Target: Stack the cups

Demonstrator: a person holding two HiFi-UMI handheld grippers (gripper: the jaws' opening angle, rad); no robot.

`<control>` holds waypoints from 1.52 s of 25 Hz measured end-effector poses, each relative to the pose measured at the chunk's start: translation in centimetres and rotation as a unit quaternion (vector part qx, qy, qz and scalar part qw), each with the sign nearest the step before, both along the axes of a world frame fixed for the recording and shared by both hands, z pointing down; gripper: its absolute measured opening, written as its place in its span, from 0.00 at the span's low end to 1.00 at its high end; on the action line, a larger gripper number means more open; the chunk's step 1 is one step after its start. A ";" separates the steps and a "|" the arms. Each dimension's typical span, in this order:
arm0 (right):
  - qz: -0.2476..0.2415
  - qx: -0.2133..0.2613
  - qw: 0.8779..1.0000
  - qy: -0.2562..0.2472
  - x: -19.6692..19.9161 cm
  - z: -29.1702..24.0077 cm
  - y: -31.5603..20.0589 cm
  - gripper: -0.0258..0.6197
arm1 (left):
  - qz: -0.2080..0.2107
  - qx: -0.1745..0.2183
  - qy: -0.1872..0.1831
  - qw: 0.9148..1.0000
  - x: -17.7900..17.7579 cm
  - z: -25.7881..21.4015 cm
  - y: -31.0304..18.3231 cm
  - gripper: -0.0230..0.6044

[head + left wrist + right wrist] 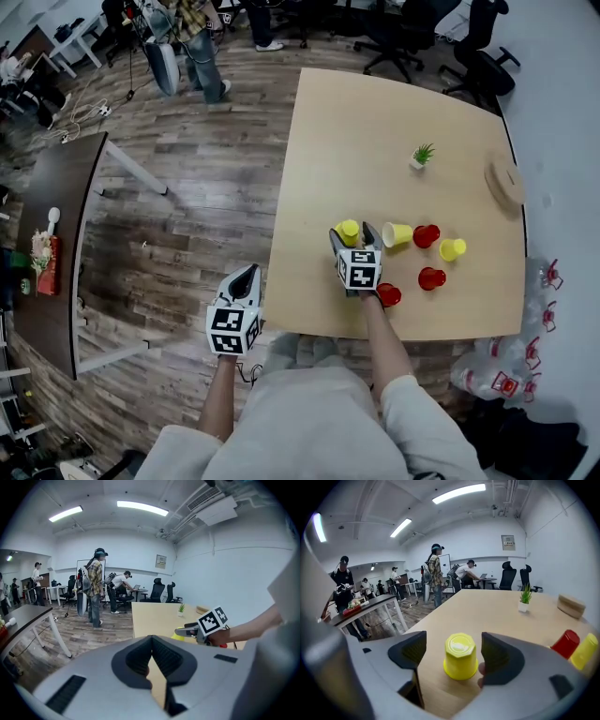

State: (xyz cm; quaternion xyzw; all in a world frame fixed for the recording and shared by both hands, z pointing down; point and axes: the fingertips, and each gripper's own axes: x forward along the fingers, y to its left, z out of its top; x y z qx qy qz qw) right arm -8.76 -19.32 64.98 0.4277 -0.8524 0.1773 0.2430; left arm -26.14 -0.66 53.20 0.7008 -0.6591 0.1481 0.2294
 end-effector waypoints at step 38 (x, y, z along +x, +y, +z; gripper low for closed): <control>0.014 0.052 0.999 0.003 6.1 -4.7 12.7 0.40 | 0.112 -0.013 0.015 0.994 6.7 1.7 -4.5 0.05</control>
